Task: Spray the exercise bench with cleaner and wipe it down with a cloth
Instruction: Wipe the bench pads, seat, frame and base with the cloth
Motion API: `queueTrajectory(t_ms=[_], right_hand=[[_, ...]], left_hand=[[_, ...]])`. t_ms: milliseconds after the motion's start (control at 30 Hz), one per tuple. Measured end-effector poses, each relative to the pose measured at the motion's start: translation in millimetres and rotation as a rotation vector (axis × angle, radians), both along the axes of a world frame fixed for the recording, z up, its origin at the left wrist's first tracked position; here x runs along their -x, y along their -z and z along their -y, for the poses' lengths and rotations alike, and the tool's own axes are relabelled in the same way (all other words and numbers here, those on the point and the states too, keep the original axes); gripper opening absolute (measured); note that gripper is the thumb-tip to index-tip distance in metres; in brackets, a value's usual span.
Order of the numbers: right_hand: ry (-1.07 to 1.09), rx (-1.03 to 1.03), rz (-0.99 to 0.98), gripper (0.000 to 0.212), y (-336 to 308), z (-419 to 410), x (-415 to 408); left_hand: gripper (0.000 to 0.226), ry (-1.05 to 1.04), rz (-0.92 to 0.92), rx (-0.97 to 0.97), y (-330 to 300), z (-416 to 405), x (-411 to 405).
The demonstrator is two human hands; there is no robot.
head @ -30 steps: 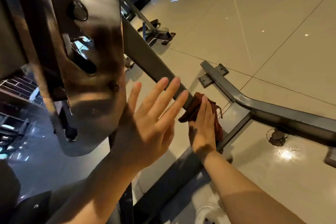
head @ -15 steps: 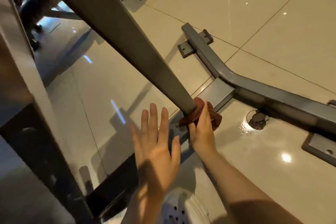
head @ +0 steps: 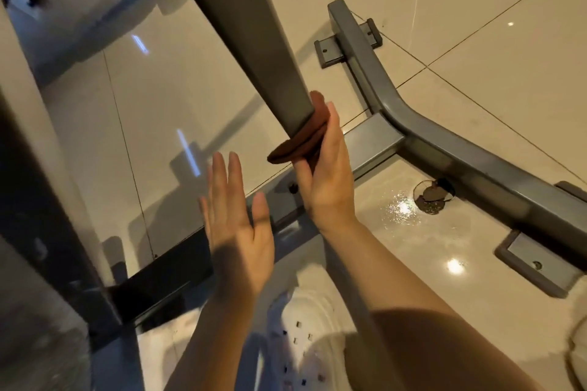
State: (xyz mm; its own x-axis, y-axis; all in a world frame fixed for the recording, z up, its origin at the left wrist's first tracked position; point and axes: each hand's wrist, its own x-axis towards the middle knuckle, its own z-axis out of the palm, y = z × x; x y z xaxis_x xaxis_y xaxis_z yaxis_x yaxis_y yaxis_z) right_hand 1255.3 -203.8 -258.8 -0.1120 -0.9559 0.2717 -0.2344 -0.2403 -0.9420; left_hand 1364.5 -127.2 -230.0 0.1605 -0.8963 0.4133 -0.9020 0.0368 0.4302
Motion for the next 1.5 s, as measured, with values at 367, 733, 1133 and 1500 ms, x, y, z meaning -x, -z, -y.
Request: queueTrajectory(t_ms=[367,733,1133,1500], right_hand=[[-0.112,-0.371,-0.140,0.076,62.9,-2.3,20.5],[-0.180,0.053,0.073,0.084,-21.9,14.4,11.3],[-0.439,-0.333,-0.319,0.078,61.4,18.4,56.0],[-0.649,-0.086,-1.403,0.069,49.6,85.0,137.2]], left_hand=[[0.054,-0.074,-0.112,-0.507,50.1,-7.5,11.4],[0.055,-0.169,0.149,-0.815,82.2,-3.8,4.9],[0.065,-0.132,0.090,-0.804,86.5,-6.5,4.6],[0.056,-0.123,0.131,-0.811,87.4,-5.6,0.6]])
